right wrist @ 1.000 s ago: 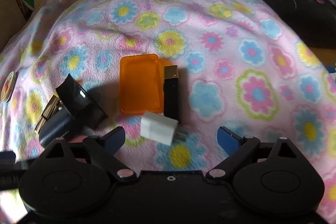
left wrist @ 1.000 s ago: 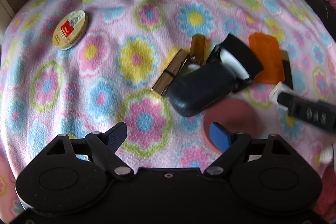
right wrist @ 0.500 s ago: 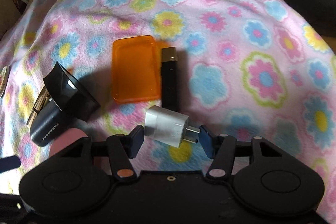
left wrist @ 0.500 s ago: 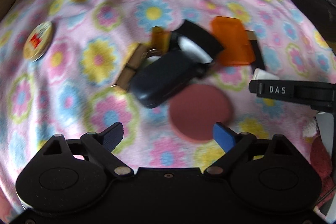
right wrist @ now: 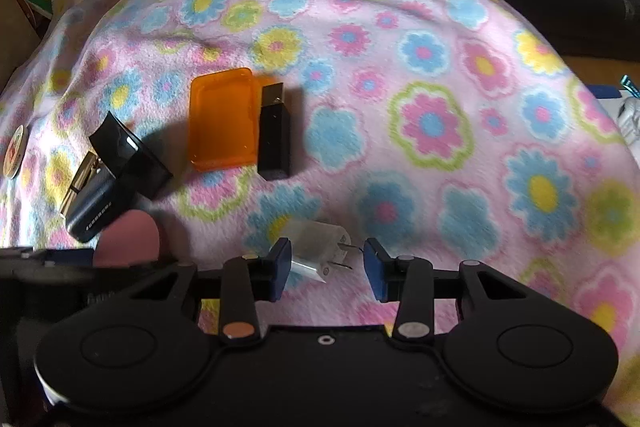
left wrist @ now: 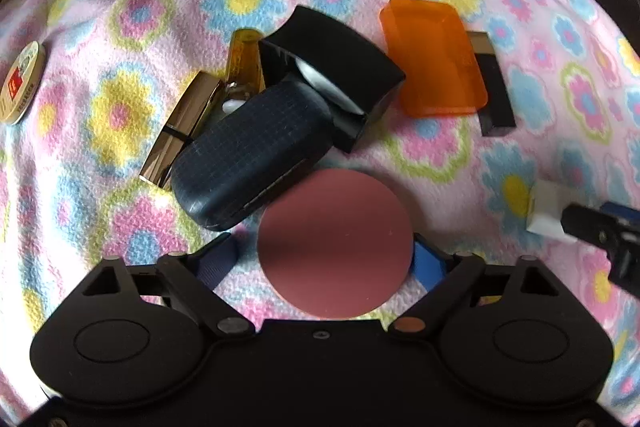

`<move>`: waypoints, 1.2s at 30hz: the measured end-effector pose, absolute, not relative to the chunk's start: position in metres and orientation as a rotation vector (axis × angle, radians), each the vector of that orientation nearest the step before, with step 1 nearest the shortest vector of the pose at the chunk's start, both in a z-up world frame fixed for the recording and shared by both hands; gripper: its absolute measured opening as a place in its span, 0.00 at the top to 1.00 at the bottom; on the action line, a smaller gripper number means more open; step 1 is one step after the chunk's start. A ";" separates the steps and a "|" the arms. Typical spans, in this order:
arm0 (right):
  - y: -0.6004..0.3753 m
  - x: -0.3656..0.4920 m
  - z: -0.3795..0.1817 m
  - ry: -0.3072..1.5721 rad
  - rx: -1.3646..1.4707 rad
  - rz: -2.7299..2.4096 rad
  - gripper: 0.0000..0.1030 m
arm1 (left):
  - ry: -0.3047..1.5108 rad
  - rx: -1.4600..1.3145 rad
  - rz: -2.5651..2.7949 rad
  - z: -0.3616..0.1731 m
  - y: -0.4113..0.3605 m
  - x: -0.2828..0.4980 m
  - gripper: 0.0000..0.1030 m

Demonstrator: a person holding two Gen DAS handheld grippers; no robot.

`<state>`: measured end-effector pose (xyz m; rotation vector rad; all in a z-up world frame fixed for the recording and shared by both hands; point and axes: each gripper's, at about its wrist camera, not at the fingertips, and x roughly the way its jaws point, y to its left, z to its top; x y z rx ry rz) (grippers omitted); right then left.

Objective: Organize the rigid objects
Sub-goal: 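Grasp the maroon round compact with the left tool while the right tool grasps the white USB charger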

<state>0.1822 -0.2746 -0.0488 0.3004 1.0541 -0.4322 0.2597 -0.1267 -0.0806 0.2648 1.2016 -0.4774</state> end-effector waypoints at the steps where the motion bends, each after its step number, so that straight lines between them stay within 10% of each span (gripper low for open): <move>1: -0.275 0.180 -0.049 1.055 0.294 -0.439 0.54 | 1.193 0.267 -0.481 -0.078 -0.127 0.257 0.30; 6: -0.276 0.166 -0.051 1.047 0.254 -0.476 0.12 | 1.186 0.271 -0.461 -0.071 -0.122 0.245 0.31; 16: -0.279 0.193 -0.067 1.107 0.346 -0.506 0.12 | 1.171 0.276 -0.398 -0.059 -0.086 0.241 0.31; 20: -0.274 0.212 -0.077 1.147 0.358 -0.540 0.43 | 1.190 0.244 -0.376 -0.061 -0.072 0.246 0.31; 36: -0.248 0.160 -0.001 1.014 0.326 -0.385 0.43 | 1.091 0.151 -0.414 0.009 -0.040 0.204 0.31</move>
